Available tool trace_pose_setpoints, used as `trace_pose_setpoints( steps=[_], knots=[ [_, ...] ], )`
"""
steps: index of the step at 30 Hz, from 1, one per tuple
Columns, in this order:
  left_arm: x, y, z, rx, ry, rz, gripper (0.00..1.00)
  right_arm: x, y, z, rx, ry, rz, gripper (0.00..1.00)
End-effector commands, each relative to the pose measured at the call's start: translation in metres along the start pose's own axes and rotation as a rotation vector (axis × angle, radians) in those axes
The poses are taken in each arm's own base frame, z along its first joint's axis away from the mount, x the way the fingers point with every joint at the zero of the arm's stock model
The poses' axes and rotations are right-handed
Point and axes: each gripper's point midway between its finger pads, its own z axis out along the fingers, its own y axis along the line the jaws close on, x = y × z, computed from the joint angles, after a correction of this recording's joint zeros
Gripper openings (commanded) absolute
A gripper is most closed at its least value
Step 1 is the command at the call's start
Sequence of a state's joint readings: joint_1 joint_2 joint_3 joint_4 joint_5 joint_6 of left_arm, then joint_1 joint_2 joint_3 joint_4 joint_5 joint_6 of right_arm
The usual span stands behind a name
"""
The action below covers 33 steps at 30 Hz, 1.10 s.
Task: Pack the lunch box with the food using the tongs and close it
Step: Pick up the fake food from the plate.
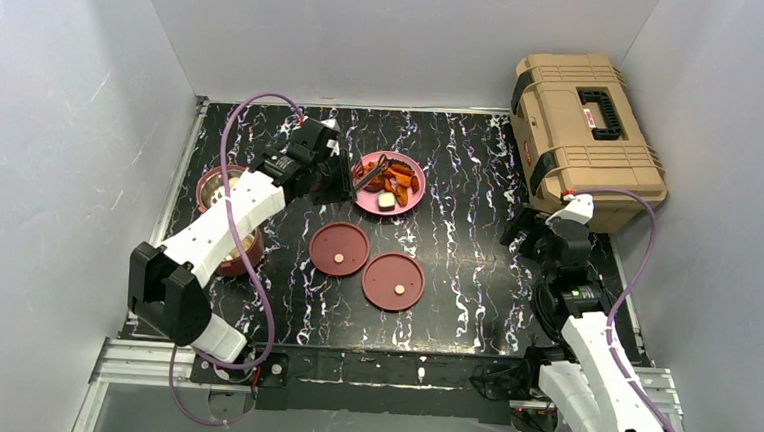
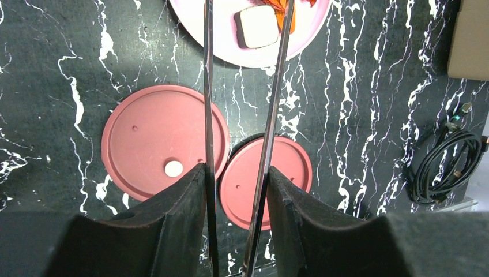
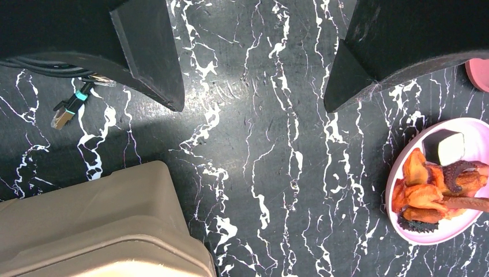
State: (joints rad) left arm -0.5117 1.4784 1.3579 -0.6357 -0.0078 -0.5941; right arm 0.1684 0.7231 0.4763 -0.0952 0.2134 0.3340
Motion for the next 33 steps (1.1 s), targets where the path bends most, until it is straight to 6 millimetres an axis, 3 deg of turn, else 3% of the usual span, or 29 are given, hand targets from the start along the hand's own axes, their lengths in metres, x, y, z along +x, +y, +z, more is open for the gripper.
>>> trace_pose_setpoints(
  steps=[1,19,33],
  knots=[
    [-0.020,-0.012,-0.002,0.035,-0.053,-0.042,0.39,-0.011,0.004,-0.001,-0.018,-0.048,0.004,1.00],
    [-0.032,-0.001,0.024,-0.008,-0.065,-0.079,0.36,-0.012,0.006,-0.002,-0.030,-0.054,0.009,1.00],
    [-0.030,-0.011,0.044,0.031,-0.003,-0.066,0.33,-0.011,0.005,-0.002,-0.030,-0.055,0.010,1.00]
  ],
)
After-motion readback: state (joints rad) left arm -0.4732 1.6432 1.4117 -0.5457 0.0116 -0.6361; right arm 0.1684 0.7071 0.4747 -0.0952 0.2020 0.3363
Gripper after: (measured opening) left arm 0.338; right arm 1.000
